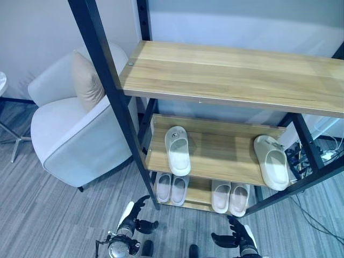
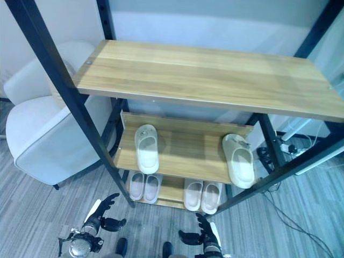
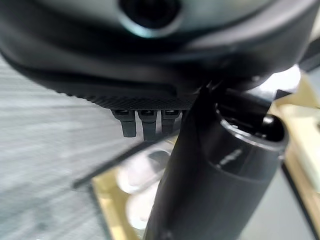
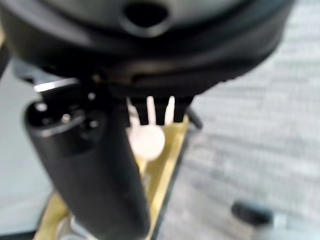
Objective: Arrange the slippers neatly on the shoe rack.
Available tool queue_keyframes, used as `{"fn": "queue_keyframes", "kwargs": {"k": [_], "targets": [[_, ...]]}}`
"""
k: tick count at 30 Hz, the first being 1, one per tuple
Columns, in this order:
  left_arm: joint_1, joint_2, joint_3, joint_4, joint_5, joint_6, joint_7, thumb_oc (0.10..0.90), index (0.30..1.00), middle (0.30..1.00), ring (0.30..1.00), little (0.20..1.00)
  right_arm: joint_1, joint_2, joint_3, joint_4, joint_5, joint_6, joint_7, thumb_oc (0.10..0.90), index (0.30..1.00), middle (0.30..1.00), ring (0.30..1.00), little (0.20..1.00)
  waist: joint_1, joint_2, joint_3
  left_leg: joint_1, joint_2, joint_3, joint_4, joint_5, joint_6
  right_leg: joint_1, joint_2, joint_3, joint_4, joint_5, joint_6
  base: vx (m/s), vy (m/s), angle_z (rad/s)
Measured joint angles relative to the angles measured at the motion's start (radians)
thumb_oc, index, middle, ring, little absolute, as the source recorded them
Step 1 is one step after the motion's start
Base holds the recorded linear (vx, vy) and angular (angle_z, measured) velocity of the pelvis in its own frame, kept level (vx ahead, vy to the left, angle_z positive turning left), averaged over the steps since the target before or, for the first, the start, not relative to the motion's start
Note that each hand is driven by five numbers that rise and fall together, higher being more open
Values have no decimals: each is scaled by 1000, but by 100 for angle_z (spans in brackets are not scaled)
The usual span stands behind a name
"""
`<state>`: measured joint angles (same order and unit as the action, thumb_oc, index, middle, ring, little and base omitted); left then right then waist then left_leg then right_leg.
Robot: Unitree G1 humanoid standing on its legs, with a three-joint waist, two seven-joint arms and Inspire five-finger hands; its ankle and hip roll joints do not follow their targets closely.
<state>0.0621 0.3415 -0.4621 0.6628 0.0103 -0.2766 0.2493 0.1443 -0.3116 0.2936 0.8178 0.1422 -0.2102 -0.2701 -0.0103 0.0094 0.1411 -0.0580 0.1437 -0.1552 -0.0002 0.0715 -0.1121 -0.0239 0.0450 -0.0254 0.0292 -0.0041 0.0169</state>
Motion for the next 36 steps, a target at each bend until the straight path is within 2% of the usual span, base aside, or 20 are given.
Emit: {"fn": "queue_keyframes", "kwargs": {"k": [3,5,6,7,8,9,11,14,20,23,25,26,27,28,31,33,36], "targets": [[-22,-4,-11,-23,-1,-1,-6,800,900,900,900,900,-12,-43,-21,-1,-9,0,-3,800,900,900,900,900,-4,-1,11,-24,4,1,39,15,-9,-12,10,-12,9,-7,-23,-94,-46,13],[-30,6,-33,-61,-6,-1,-32,800,900,900,900,900,-1,-61,-47,0,-11,0,-6,800,900,900,900,900,-8,1,15,-38,-6,31,55,21,-1,-12,-1,-26,11,-9,-31,-3,24,22],[-29,7,-45,-91,-9,-1,-51,800,900,900,900,900,10,-71,-58,0,-11,1,-8,800,900,900,900,900,-10,4,16,-40,-18,71,68,1,21,-12,-10,-30,13,-11,-35,3,68,12],[-27,7,-49,-107,-9,-1,-61,800,900,900,900,900,13,-74,-63,0,-11,3,-9,800,900,900,900,900,-8,-3,20,-38,-36,81,70,-10,31,-19,-19,-26,22,-13,-34,3,85,-7],[-22,9,-50,-150,-10,0,-83,800,900,900,900,900,8,-79,-66,-1,-11,7,-16,800,900,900,900,900,-6,1,17,-30,-102,100,62,-34,66,-44,-39,-2,39,-15,-32,17,93,-29],[-21,18,-51,-178,-11,0,-89,800,900,900,900,900,-1,-78,-65,-2,-12,9,-16,800,900,900,900,900,-2,2,18,-23,-128,76,44,-43,81,-61,-46,14,46,-11,-27,45,104,-55],[-19,39,-48,-233,-17,-1,-102,800,900,900,900,900,-26,-59,-65,-7,-18,13,-16,800,900,900,900,900,-14,15,14,-16,-142,62,2,-13,94,-74,-51,34,45,8,6,78,101,-34],[-28,52,-48,-264,-61,5,-143,800,900,900,900,900,-15,-19,-66,-6,-18,21,-15,800,900,900,900,900,-32,3,16,16,-160,70,-23,-7,103,-44,-76,41,17,15,26,84,148,-6],[0,134,-43,-366,-186,11,-201,800,900,900,900,900,-56,27,-34,-1,-19,34,3,800,900,900,900,900,-22,-21,23,33,-176,168,-40,-16,146,-94,-88,113,64,31,61,-17,85,-41],[-3,171,-44,-386,-229,23,-239,800,900,900,900,900,-90,51,-27,-1,-20,44,7,800,900,900,900,900,-21,-31,27,45,-168,216,-47,-20,154,-108,-106,94,73,19,103,46,4,-49],[-7,187,-48,-418,-246,35,-267,800,900,900,900,900,-93,54,-26,4,-21,50,10,800,900,900,900,900,-24,-27,30,50,-162,221,-55,-20,157,-108,-137,58,80,13,112,53,5,-14],[-7,212,-51,-452,-244,47,-286,800,900,900,900,900,-92,58,-25,4,-21,59,17,800,900,900,900,900,-20,-30,31,51,-163,223,-58,-28,166,-103,-171,48,71,19,113,75,0,-9],[-9,223,-51,-462,-243,49,-299,800,900,900,900,900,-89,59,-25,4,-22,62,20,800,900,900,900,900,-22,-36,30,53,-167,222,-63,-27,164,-87,-190,47,62,32,120,116,-6,7],[-17,243,-61,-485,-244,68,-323,800,900,900,900,900,-73,59,-26,0,-23,67,28,800,900,900,900,900,-27,-45,30,68,-177,208,-83,-10,141,-45,-202,52,7,42,131,80,-13,17],[-20,243,-73,-516,-250,98,-369,800,900,900,900,900,-55,46,-26,-2,-24,80,30,800,900,900,900,900,-34,-27,27,82,-155,202,-90,-8,124,2,-182,32,-59,56,116,123,-42,9],[-19,245,-82,-563,-288,115,-403,800,900,900,900,900,-46,44,-27,-3,-29,86,38,800,900,900,900,900,-31,-29,25,98,-143,203,-91,-14,109,41,-168,33,-111,76,104,45,-69,-5],[-24,248,-83,-646,-331,130,-436,800,900,900,900,900,-42,44,-27,-5,-50,88,56,800,900,900,900,900,-33,-27,21,101,-127,207,-93,-16,99,46,-152,36,-121,80,98,49,-60,-6]]}}
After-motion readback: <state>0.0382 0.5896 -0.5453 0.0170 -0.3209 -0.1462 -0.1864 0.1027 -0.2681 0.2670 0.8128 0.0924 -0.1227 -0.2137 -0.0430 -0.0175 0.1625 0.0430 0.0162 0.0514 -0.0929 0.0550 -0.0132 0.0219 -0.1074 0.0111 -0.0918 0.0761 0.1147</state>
